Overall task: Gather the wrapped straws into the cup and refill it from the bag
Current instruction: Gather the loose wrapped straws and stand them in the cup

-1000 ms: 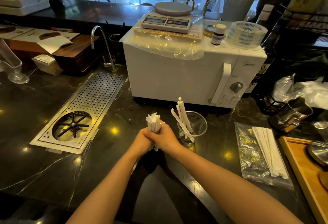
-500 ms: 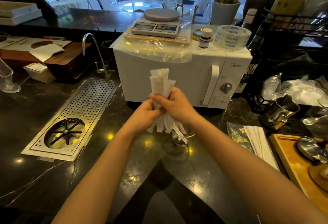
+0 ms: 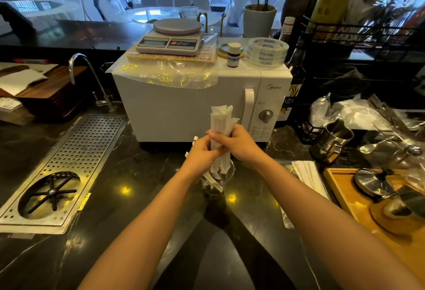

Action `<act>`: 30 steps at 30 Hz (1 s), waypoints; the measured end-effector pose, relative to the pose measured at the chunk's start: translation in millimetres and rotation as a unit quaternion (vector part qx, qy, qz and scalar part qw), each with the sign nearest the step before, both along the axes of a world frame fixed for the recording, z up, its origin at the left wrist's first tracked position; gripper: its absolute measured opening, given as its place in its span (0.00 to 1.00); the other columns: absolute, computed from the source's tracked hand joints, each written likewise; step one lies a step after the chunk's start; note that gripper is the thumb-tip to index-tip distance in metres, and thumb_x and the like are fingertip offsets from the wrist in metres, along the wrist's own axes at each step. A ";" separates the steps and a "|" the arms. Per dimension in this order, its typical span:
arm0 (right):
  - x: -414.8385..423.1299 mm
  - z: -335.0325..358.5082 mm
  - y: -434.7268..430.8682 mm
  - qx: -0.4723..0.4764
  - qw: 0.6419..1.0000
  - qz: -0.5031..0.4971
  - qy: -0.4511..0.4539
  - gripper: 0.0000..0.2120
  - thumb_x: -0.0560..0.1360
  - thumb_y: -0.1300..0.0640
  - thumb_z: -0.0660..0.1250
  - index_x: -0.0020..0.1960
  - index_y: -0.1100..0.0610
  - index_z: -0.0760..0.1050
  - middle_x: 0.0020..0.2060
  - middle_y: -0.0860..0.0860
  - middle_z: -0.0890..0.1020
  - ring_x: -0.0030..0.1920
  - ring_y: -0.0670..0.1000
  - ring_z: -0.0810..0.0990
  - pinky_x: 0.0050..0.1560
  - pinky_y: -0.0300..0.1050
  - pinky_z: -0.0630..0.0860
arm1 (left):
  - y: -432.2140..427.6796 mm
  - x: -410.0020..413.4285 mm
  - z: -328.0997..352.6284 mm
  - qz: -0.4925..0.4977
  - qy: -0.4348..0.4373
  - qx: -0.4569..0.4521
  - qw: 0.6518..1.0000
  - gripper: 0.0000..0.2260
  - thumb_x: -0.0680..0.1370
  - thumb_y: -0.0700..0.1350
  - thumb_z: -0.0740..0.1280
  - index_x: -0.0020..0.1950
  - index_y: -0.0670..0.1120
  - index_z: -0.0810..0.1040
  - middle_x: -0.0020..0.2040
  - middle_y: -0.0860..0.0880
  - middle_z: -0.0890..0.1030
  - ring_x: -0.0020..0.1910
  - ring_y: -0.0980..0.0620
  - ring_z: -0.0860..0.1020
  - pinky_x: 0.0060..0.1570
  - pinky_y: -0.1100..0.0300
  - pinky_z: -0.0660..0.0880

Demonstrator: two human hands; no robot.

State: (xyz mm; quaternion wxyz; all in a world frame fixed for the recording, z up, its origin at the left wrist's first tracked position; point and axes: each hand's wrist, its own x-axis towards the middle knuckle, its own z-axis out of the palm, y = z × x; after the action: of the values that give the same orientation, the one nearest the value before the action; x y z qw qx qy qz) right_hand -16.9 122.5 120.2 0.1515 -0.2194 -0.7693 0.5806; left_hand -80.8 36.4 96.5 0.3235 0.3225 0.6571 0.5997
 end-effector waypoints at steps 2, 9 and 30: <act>0.1 -5.4 3.7 0.004 1.000 0.001 -0.009 0.16 0.75 0.58 0.65 0.61 0.63 0.73 0.46 0.52 0.78 0.49 0.47 0.78 0.48 0.36 0.76 | 3.6 0.0 -6.4 0.008 0.003 -0.011 1.000 0.15 0.77 0.39 0.62 0.64 0.43 0.71 0.49 0.51 0.79 0.51 0.54 0.78 0.47 0.63 0.77; 2.4 -17.6 15.5 0.044 0.999 -0.003 -0.025 0.10 0.73 0.60 0.67 0.54 0.58 0.73 0.46 0.47 0.76 0.50 0.47 0.75 0.50 0.35 0.74 | 8.7 -7.7 -22.8 0.054 0.038 -0.016 0.998 0.10 0.76 0.38 0.64 0.56 0.47 0.73 0.48 0.51 0.77 0.53 0.50 0.77 0.42 0.67 0.76; 2.3 -25.2 6.4 0.201 0.972 0.071 -0.095 0.17 0.80 0.58 0.55 0.66 0.58 0.72 0.63 0.55 0.78 0.64 0.52 0.74 0.61 0.40 0.68 | -19.2 -15.8 -31.0 0.083 0.555 -0.102 0.821 0.14 0.70 0.36 0.67 0.55 0.35 0.79 0.44 0.38 0.84 0.42 0.41 0.83 0.42 0.54 0.80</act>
State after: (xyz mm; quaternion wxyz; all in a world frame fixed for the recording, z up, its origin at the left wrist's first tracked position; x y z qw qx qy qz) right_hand -14.6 128.9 95.0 0.0776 -0.1835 -0.8948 0.3995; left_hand -96.6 17.2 65.5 -0.1159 0.5105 0.8072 0.2728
